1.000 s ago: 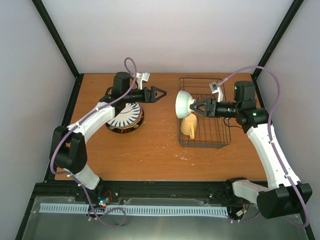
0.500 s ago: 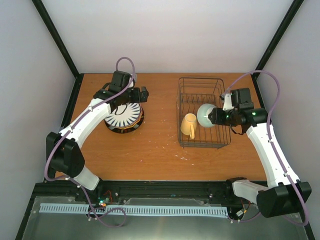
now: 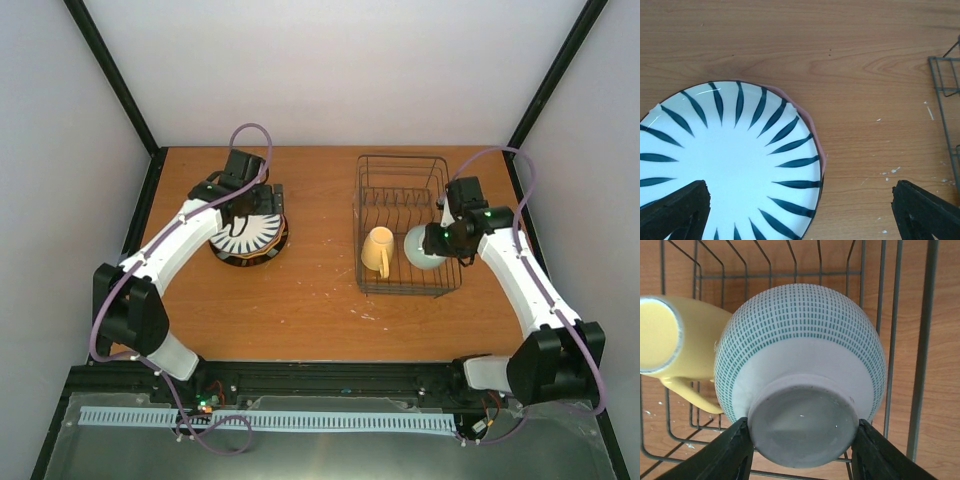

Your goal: Load the mixed dishes into the dish rack

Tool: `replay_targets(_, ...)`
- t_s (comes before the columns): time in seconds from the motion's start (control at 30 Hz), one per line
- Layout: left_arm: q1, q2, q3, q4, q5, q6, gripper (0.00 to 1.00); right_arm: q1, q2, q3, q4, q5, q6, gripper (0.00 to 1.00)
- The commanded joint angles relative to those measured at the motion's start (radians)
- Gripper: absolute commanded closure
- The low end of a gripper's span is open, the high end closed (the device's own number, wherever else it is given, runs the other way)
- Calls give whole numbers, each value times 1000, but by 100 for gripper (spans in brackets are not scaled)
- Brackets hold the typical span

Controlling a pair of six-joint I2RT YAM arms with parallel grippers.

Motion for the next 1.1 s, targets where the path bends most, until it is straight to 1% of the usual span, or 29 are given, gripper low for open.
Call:
replay_targets(0.0,32,-28,-13,-37,-30,18,0,6,24,-27,34,14,5,97)
replay_targets(0.23,145,-87,-105,-13,69,14,0,14,83,-60,56,26,1,97)
replay_targets(0.43,218,-131,-160,-2,98,10,0,33,139,-42,55,38,6,97)
replay_targets(0.77,267,-140,-199,-9,125,21,0,69,200,-17,45,54,21,97)
replay_targets(0.87,286,-143,-227,16,184,27,0,78,214,-10,44,57,28,97)
replay_targets(1.03,348,-124,-291,58,298,37,0,80,239,-3,45,63,42,93)
replay_targets(1.07,360,-122,-303,64,312,37,0,102,242,-2,45,64,43,93)
